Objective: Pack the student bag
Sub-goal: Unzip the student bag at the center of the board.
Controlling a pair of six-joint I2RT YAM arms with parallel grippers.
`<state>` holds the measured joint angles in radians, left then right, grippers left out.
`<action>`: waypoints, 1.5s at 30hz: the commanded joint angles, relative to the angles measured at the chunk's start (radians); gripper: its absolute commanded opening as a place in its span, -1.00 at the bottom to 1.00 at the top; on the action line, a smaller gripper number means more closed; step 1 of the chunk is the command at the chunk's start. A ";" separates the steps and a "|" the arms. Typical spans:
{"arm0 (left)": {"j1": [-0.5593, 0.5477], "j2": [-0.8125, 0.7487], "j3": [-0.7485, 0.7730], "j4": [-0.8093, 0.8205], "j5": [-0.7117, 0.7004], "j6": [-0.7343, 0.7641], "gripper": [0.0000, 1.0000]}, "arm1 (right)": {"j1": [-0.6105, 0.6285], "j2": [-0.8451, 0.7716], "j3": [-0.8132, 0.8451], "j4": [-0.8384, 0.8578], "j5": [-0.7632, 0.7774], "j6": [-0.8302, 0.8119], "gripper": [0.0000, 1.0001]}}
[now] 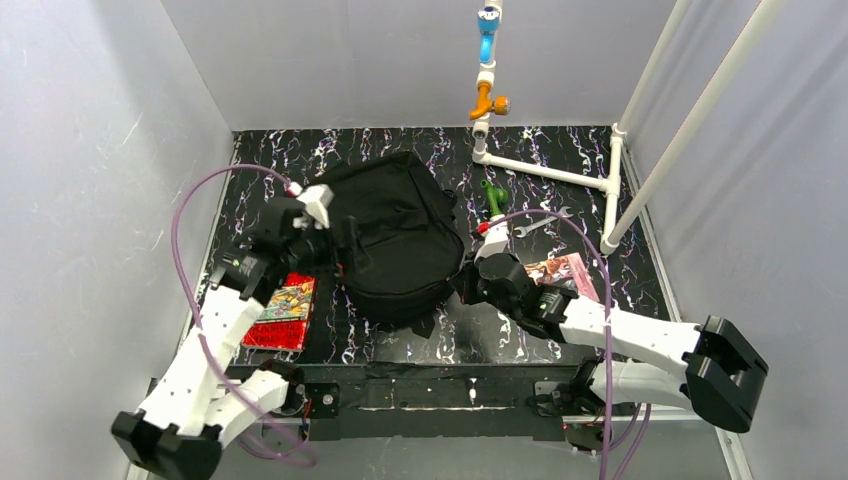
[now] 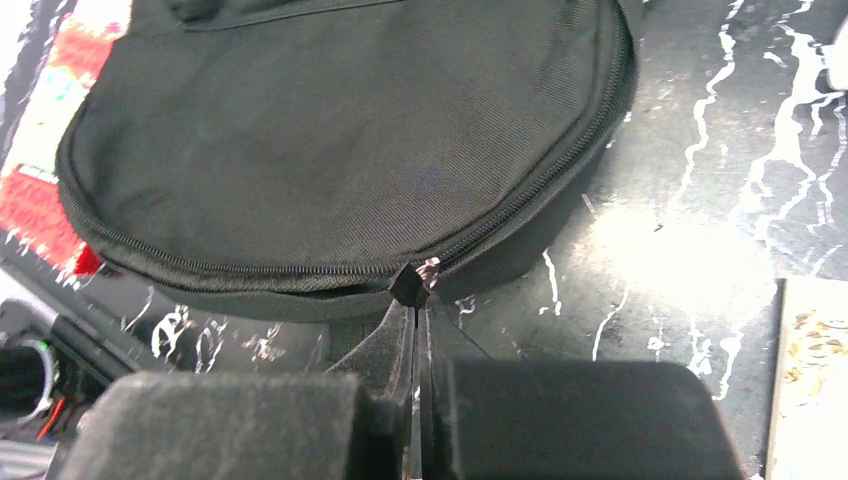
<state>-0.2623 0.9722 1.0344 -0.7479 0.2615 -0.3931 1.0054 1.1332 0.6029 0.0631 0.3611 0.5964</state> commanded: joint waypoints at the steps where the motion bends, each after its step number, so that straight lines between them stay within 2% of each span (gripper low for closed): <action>1: -0.300 -0.012 -0.035 0.110 -0.191 0.006 0.96 | -0.001 -0.065 -0.035 0.157 -0.114 -0.035 -0.97; 3: -0.395 0.038 -0.053 0.187 -0.211 0.019 0.96 | -0.001 -0.078 -0.042 0.170 -0.125 -0.025 -0.97; 6: -0.486 0.146 -0.030 0.254 -0.246 0.075 0.84 | -0.001 -0.092 -0.040 0.168 -0.121 -0.019 -0.97; 9: -0.501 0.267 0.041 0.263 -0.196 0.117 0.83 | -0.001 -0.111 -0.036 0.148 -0.105 -0.020 -0.97; 12: -0.503 0.370 0.103 0.259 -0.096 0.116 0.86 | -0.002 -0.130 -0.049 0.155 -0.098 -0.011 -0.97; 14: -0.502 0.427 0.132 0.254 -0.079 0.101 0.85 | -0.002 -0.135 -0.054 0.162 -0.101 -0.010 -0.97; 21: -0.507 0.530 0.180 0.233 -0.072 0.092 0.26 | -0.002 -0.148 -0.063 0.164 -0.110 -0.004 -0.97; 23: -0.510 0.538 0.178 0.225 -0.065 0.092 0.19 | -0.002 -0.154 -0.063 0.162 -0.108 -0.004 -0.97; 26: -0.516 0.532 0.153 0.230 -0.034 0.092 0.22 | -0.002 -0.164 -0.063 0.154 -0.099 -0.002 -0.97; 32: -0.526 0.509 0.103 0.247 0.017 0.082 0.54 | -0.002 -0.166 -0.058 0.156 -0.094 -0.001 -0.97; 35: -0.529 0.491 0.078 0.265 0.024 0.077 0.53 | -0.002 -0.160 -0.056 0.156 -0.098 0.004 -0.97; 42: -0.529 0.494 0.086 0.252 -0.096 0.071 -0.23 | -0.001 -0.151 -0.054 0.149 -0.099 0.011 -0.97; 45: -0.529 0.458 0.075 0.254 -0.135 0.080 -0.63 | -0.002 -0.145 -0.036 0.068 -0.012 0.047 -0.97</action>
<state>-0.7971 1.5040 1.1191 -0.4709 0.2291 -0.3328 1.0035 0.9943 0.5270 0.1349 0.2607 0.6022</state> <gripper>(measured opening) 0.272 0.035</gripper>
